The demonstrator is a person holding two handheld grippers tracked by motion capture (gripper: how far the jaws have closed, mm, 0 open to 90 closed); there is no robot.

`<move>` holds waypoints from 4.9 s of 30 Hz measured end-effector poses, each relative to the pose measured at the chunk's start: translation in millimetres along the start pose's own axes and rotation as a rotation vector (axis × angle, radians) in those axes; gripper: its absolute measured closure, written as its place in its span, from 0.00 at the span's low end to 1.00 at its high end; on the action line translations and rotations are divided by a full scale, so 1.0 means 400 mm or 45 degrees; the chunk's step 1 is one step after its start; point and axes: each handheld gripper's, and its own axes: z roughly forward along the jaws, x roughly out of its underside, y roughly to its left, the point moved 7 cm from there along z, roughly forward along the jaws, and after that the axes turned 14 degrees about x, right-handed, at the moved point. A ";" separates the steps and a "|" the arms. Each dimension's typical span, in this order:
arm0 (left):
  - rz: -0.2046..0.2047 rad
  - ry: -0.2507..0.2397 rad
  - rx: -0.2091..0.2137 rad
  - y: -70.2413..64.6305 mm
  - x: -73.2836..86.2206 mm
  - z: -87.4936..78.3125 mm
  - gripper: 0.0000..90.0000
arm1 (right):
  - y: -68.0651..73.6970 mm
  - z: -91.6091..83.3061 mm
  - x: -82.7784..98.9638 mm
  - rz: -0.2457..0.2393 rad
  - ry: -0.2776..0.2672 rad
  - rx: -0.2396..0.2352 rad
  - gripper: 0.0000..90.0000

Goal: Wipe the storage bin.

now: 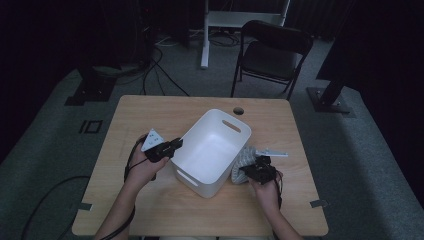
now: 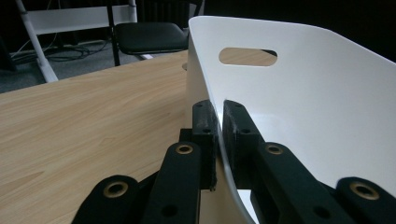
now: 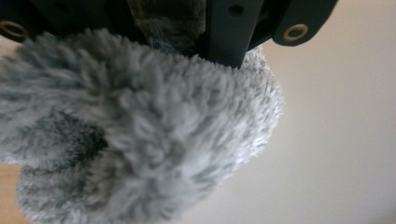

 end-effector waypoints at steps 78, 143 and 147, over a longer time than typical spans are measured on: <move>-0.023 -0.027 -0.021 0.003 -0.002 0.005 0.92 | 0.121 -0.096 0.012 -0.157 -0.066 -0.118 0.85; 0.011 -0.003 -0.080 0.001 -0.003 0.008 0.90 | 0.139 -0.113 0.025 -0.141 0.005 -0.206 0.85; 0.005 -0.009 -0.064 0.002 -0.003 0.009 0.89 | 0.135 -0.152 -0.031 -0.159 -0.097 -0.185 0.85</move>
